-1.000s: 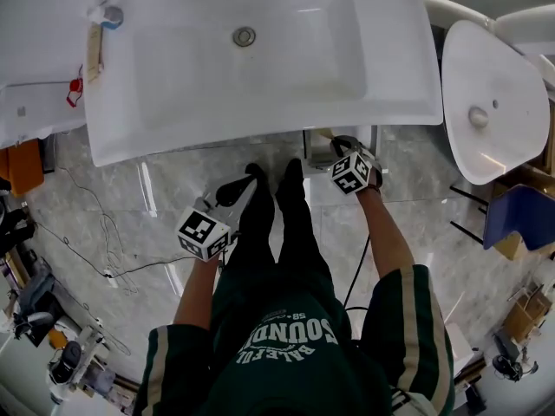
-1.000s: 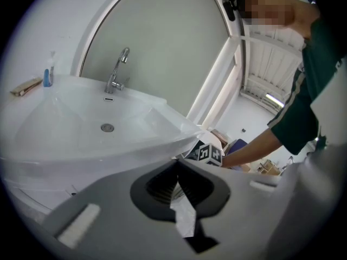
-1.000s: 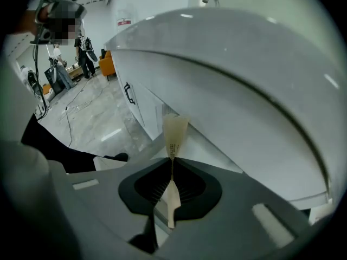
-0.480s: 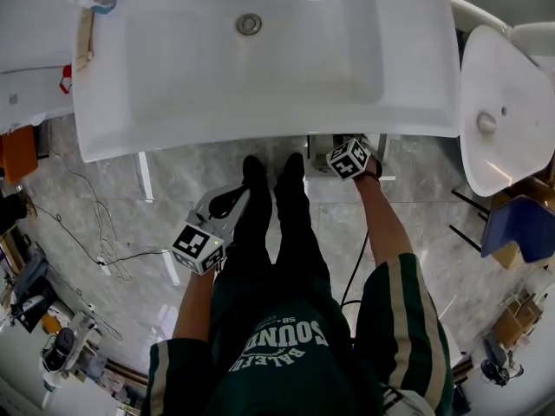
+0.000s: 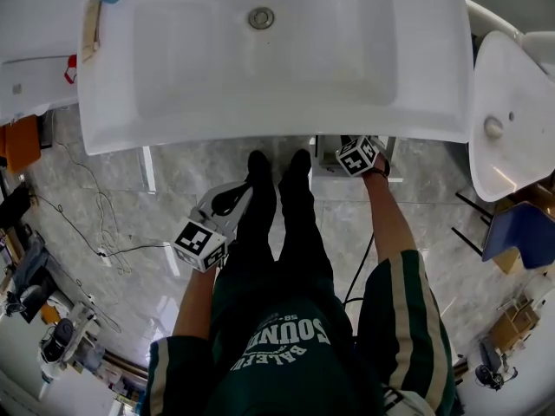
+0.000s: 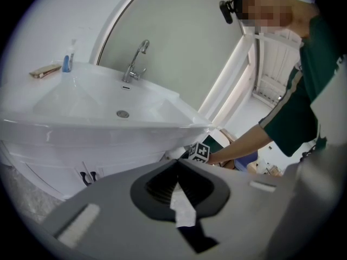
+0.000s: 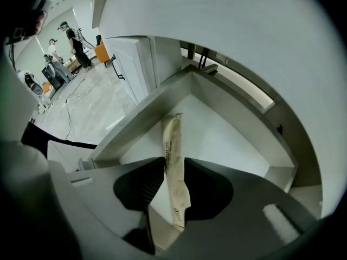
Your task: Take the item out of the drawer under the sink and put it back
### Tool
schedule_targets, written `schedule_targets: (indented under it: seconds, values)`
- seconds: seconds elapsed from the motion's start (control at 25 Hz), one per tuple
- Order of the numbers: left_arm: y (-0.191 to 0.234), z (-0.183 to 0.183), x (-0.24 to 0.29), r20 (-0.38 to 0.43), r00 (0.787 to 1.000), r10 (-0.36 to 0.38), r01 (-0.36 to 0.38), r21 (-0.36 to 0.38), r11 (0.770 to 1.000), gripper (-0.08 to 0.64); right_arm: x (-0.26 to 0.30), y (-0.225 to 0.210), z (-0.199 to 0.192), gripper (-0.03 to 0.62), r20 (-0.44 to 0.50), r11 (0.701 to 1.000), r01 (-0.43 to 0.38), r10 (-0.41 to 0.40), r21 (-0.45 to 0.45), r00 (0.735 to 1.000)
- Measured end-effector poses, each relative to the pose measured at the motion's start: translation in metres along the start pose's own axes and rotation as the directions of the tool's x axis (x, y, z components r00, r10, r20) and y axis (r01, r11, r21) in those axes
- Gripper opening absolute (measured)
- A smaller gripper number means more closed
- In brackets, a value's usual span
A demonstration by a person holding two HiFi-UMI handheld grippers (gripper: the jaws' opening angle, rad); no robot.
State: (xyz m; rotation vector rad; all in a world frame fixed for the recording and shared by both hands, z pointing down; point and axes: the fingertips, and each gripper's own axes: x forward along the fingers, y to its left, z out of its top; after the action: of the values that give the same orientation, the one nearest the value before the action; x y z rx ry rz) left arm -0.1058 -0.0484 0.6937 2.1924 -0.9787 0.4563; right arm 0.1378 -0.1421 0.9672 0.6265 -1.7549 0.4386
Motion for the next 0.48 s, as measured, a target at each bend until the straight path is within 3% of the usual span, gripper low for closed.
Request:
schedule_targets:
  seconds: [0.28,0.48]
  values:
    - [-0.01,0.026,-0.003,0.027,0.999,-0.038,0.037,0.031,0.999,0.049,-0.04,0.004,0.002,0.094,0.01,1.0,0.019,-0.019,-0.002,1.0]
    - [-0.021,0.053,-0.01,0.064,0.996,-0.058,0.054,0.056,0.997,0.049,-0.085,0.015,0.005,0.094,0.037,0.999,0.024,-0.026,0.044,0.999]
